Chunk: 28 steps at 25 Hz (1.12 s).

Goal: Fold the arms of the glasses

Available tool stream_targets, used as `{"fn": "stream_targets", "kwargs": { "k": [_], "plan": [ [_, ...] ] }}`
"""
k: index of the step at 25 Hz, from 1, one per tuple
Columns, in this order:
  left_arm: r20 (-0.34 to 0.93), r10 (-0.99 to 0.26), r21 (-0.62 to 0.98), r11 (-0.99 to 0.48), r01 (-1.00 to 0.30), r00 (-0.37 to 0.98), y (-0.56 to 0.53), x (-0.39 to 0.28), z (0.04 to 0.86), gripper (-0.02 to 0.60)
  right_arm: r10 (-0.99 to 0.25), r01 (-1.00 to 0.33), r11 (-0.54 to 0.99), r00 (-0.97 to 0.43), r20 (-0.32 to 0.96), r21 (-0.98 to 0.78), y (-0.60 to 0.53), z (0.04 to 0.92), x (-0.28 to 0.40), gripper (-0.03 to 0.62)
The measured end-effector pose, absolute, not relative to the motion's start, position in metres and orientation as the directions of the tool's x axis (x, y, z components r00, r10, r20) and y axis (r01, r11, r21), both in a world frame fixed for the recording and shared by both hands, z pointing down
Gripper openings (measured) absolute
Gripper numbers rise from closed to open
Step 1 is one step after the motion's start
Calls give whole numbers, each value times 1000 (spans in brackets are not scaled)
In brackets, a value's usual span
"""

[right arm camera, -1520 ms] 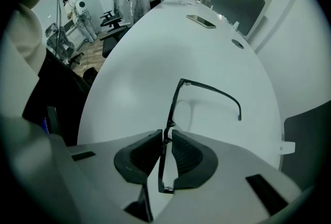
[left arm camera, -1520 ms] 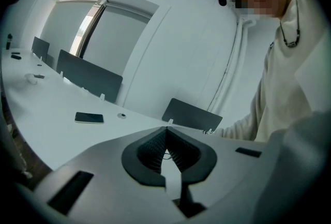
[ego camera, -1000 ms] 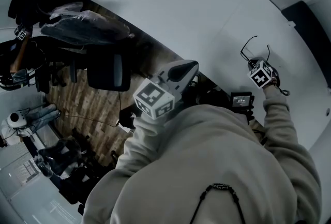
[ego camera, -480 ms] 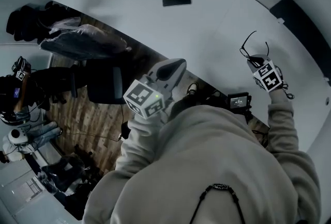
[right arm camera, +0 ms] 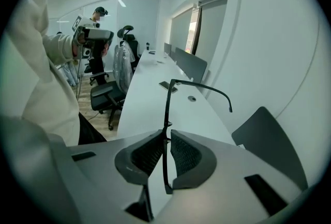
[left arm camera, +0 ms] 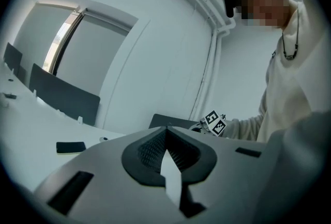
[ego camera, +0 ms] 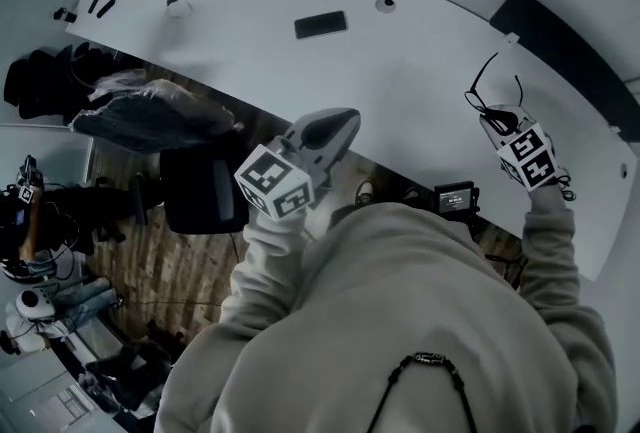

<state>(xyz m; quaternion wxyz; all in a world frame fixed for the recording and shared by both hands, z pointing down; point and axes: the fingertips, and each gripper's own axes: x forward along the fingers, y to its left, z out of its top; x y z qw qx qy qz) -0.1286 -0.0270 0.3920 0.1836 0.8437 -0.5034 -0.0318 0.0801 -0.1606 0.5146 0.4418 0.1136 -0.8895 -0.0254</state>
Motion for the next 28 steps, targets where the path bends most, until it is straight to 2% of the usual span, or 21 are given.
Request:
{"fn": "stream_targets", "kwargs": {
  "k": [4, 9, 16, 26, 27, 28],
  "plan": [
    [111, -845, 317, -468, -825, 523, -37, -127, 380, 5, -224, -211, 971, -650, 726, 110, -142, 479, 77, 60],
    [59, -814, 262, -546, -795, 578, -53, -113, 359, 5, -179, -245, 969, -765, 619, -22, -109, 436, 62, 60],
    [28, -752, 128, -651, -748, 659, -73, -87, 330, 5, -164, -259, 960, -824, 543, -103, -73, 404, 54, 60],
    [-2, -674, -5, -738, -674, 738, -95, -65, 292, 5, -88, -210, 931, -923, 373, -298, -27, 339, 44, 60],
    [-4, -658, -18, -753, -658, 753, -96, -61, 289, 29, -81, -202, 930, -928, 364, -308, -22, 334, 43, 60],
    [-4, -637, -29, -770, -637, 771, -96, -56, 286, 90, -73, -195, 928, -932, 356, -319, -18, 330, 41, 60]
  ]
}}
